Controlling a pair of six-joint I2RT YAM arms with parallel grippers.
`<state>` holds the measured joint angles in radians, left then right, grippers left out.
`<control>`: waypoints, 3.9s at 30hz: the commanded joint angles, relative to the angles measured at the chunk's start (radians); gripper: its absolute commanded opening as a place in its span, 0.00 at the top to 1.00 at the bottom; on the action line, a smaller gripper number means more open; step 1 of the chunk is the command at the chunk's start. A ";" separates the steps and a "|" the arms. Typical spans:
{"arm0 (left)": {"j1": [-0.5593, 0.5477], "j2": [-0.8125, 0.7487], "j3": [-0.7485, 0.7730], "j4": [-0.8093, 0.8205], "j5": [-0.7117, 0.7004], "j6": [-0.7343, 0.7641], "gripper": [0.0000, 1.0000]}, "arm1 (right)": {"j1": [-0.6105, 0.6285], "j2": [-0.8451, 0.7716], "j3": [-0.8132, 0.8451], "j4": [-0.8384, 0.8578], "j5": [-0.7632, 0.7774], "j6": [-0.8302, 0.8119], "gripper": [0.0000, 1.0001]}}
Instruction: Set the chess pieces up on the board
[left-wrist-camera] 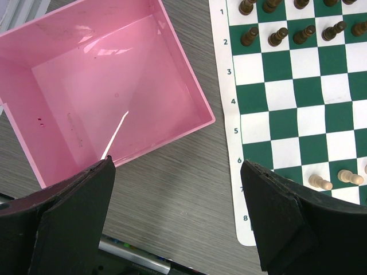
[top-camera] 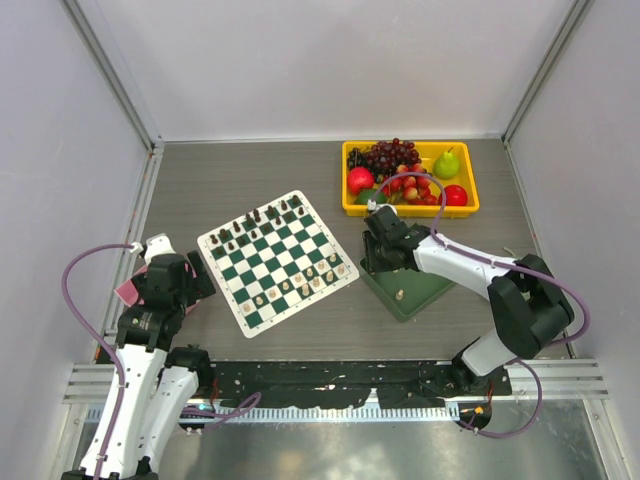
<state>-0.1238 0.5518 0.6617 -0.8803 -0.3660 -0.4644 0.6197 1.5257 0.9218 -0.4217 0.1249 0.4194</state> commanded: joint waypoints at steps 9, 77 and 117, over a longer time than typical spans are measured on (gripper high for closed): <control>0.006 0.007 0.019 0.034 -0.004 0.004 0.01 | -0.002 0.004 0.048 0.037 0.013 -0.018 0.60; 0.006 -0.021 0.015 0.038 -0.004 0.009 0.01 | 0.500 0.270 0.535 -0.100 -0.024 0.021 0.79; 0.004 -0.015 0.015 0.043 0.002 0.010 0.01 | 0.500 0.424 0.534 -0.081 0.035 0.013 0.78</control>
<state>-0.1238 0.5385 0.6617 -0.8799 -0.3660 -0.4637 1.1137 1.9419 1.4418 -0.5274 0.1383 0.4419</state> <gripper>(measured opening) 0.991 0.267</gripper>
